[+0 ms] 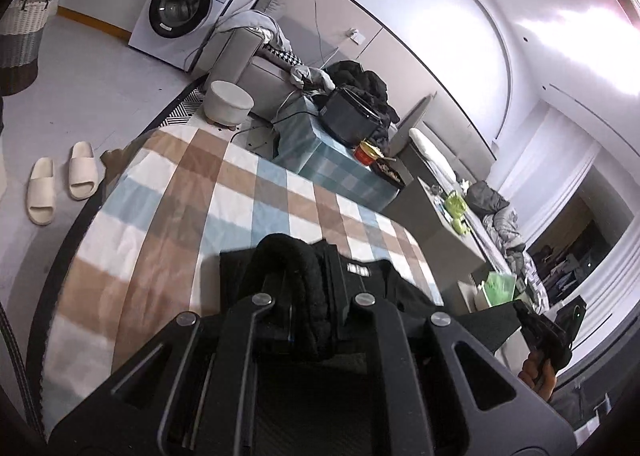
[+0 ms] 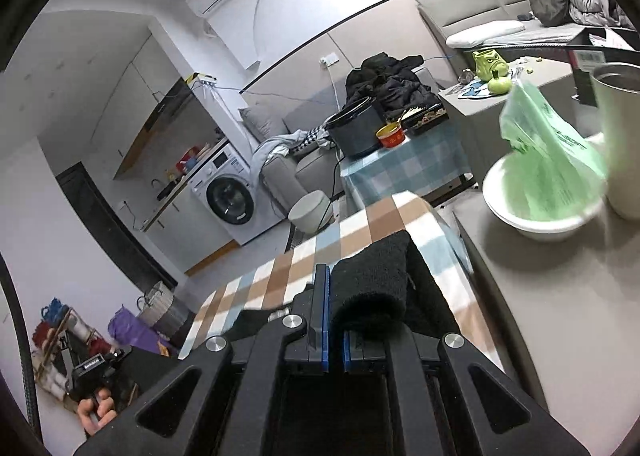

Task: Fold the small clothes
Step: 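Lift the held edge and fold the sweater over onto itself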

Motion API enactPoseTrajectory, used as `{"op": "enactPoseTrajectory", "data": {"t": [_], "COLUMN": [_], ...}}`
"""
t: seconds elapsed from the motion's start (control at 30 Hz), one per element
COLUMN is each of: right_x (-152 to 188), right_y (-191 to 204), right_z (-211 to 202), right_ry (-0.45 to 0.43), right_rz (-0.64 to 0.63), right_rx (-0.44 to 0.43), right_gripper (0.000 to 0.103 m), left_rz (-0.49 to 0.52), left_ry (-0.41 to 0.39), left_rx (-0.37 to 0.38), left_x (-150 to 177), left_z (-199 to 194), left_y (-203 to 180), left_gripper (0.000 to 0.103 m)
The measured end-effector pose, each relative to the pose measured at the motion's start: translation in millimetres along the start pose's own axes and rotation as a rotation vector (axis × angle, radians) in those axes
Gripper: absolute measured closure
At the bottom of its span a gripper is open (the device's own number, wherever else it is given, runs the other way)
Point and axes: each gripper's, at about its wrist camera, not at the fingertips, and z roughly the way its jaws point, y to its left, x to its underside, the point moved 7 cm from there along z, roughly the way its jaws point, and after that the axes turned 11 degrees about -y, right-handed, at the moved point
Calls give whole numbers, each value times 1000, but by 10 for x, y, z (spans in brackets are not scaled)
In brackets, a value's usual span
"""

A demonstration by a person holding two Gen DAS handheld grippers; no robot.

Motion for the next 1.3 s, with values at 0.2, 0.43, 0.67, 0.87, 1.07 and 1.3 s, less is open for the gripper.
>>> {"op": "enactPoseTrajectory", "data": {"t": [0.2,0.43,0.67,0.87,1.07,1.3], "right_x": [-95,160,505,988,1213,937], "right_y": [-73,-304,-293,-170,-133,24], "right_z": [452,946,921,979,1253,1531], "right_ry": [-10,153,298,446,500,363], "right_rz": [25,5,-24,-31,-9,44], "right_rx": [59,181,160,102,102,35], "right_gripper": [99,74,64,52,49,49], "left_rz": [14,-45,-18,81,173,173], "left_ry": [22,149,134,326,504,433], "left_rx": [-62,-191,-242,-110,-63,-59], "left_x": [-99,114,205,816,1308,1145], "left_z": [566,1017,777,829,1147,1460], "left_y": [204,728,853,363,99,53], "left_gripper": [95,88,68,52,51,51]}}
